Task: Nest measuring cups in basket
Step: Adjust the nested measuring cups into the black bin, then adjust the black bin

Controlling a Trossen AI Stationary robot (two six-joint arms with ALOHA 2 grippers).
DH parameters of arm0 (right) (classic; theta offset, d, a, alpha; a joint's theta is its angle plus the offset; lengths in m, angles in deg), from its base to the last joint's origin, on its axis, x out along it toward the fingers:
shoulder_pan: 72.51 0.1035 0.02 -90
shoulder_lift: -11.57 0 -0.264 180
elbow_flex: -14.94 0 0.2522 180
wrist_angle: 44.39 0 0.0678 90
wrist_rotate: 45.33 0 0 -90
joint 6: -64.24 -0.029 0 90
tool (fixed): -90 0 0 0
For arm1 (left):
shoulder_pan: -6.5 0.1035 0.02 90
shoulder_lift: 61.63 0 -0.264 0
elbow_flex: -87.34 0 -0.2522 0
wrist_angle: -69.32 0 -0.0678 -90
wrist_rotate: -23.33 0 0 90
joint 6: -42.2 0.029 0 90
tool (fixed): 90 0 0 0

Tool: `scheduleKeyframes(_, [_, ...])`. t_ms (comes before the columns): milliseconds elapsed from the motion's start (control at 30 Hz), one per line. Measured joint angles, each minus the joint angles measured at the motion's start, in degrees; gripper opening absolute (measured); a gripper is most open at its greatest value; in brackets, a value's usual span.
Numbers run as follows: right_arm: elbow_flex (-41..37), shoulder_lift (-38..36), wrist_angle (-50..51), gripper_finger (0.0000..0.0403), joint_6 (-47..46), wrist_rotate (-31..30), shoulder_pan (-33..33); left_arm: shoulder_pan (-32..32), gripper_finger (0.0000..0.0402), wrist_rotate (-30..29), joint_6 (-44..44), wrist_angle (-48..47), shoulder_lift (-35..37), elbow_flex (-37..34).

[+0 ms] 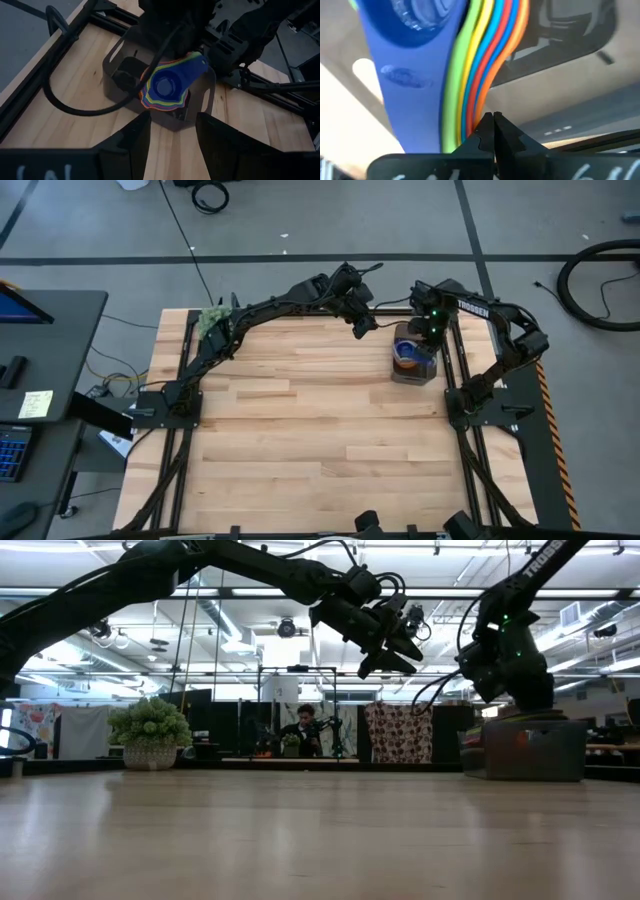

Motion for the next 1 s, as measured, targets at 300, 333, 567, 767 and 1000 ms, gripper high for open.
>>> scheduleKeyframes(300, [0.0,0.0,2.3,0.0,-1.7,6.4,1.4,0.0,0.0162,0.0,0.1,0.0,0.0,0.0])
scheduleKeyframes(333, [0.0,0.0,2.3,0.0,-1.7,7.1,1.6,0.0,0.0162,0.0,0.1,0.0,0.0,0.0])
scheduleKeyframes(567, [0.1,0.0,1.8,0.0,-1.7,-1.6,2.5,0.0,0.0162,0.0,0.1,0.0,0.0,0.0])
scheduleKeyframes(767, [4.7,-0.2,2.5,0.0,-0.2,-1.6,2.9,0.0,0.0162,0.0,0.1,-1.5,0.0,0.0])
scheduleKeyframes(1000, [13.6,-0.4,8.3,0.0,-0.4,11.7,5.2,0.1,0.0162,0.0,0.3,-3.4,0.0,0.0])
